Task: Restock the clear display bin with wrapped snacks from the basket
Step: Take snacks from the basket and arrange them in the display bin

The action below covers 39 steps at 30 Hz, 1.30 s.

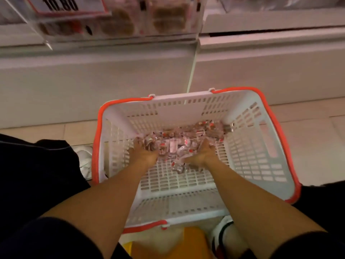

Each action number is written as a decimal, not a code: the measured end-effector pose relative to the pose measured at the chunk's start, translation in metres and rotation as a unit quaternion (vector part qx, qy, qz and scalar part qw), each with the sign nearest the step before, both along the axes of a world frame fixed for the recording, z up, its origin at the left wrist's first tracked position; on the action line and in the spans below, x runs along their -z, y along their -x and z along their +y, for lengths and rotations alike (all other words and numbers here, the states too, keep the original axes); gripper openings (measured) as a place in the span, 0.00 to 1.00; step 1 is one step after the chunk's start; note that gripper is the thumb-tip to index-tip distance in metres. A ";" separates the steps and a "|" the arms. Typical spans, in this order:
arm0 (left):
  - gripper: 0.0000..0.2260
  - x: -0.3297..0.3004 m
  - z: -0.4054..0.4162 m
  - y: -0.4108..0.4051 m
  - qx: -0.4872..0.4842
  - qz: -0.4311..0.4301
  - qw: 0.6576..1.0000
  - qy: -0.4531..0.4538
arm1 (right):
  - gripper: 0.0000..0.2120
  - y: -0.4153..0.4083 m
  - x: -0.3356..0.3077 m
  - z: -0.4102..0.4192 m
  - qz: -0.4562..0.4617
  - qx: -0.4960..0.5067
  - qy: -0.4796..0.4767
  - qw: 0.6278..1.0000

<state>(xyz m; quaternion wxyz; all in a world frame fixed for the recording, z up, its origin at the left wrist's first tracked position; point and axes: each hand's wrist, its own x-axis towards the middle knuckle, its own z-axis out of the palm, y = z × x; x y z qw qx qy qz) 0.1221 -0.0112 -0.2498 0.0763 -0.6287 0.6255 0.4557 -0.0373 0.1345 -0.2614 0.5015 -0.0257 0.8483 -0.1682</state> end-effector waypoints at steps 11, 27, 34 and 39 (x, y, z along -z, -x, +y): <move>0.36 0.034 0.007 0.011 0.239 -0.050 0.962 0.118 | 0.42 -0.008 0.025 -0.002 0.202 -0.087 -0.040 0.975; 0.09 -0.005 0.011 0.007 -0.086 0.110 0.927 -0.349 | 0.07 -0.002 -0.007 0.008 -0.218 0.181 0.121 0.951; 0.12 -0.042 0.015 -0.002 -0.037 0.137 0.901 -0.409 | 0.20 -0.007 -0.048 0.010 -0.208 0.189 0.207 0.937; 0.11 -0.091 0.015 0.004 -0.007 0.243 0.869 -0.430 | 0.29 -0.016 -0.103 -0.010 -0.141 0.220 0.348 0.901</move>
